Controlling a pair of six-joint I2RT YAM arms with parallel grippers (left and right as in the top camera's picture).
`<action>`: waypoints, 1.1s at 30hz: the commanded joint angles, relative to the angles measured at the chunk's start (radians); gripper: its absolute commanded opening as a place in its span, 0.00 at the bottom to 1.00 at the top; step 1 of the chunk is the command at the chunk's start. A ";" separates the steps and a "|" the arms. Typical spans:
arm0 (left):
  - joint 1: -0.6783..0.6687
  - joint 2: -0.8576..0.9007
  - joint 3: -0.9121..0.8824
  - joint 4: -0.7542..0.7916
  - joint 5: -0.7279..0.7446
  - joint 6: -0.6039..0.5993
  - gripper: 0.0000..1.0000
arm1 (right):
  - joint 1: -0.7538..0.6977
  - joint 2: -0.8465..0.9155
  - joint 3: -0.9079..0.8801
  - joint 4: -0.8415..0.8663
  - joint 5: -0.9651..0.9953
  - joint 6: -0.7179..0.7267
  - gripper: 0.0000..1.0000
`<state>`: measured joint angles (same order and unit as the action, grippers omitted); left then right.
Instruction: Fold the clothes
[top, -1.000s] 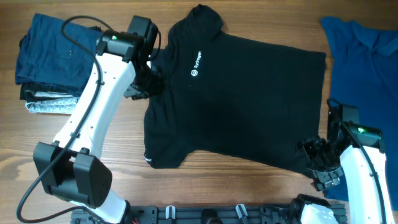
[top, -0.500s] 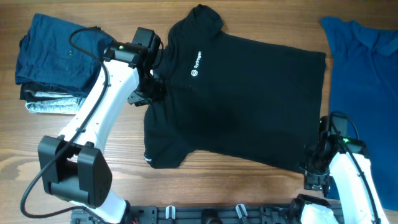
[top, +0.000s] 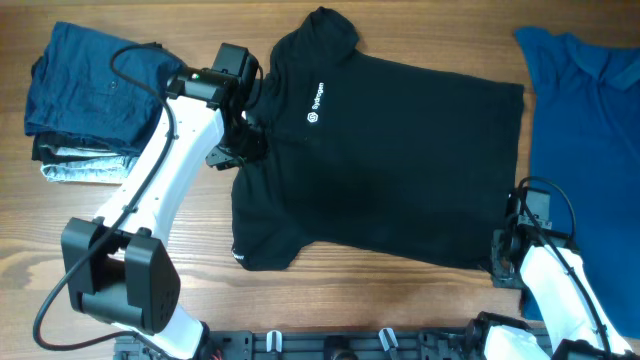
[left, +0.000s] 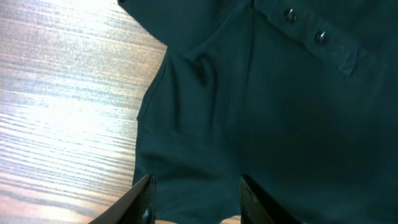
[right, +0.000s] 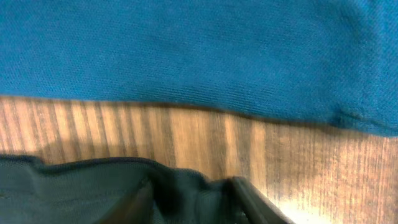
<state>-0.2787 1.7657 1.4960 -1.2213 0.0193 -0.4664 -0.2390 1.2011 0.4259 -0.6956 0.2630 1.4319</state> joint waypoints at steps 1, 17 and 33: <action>0.021 -0.008 -0.005 -0.023 -0.025 -0.014 0.44 | -0.003 0.054 -0.066 0.024 -0.084 -0.018 0.23; 0.121 -0.008 -0.433 -0.045 0.287 0.227 0.52 | -0.002 0.054 -0.066 0.039 -0.100 -0.020 0.24; 0.119 -0.008 -0.610 0.157 0.223 0.163 0.23 | -0.003 0.054 -0.064 0.052 -0.115 -0.072 0.11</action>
<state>-0.1596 1.7615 0.8898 -1.0748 0.2520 -0.2932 -0.2390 1.2072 0.4263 -0.6468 0.2554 1.3636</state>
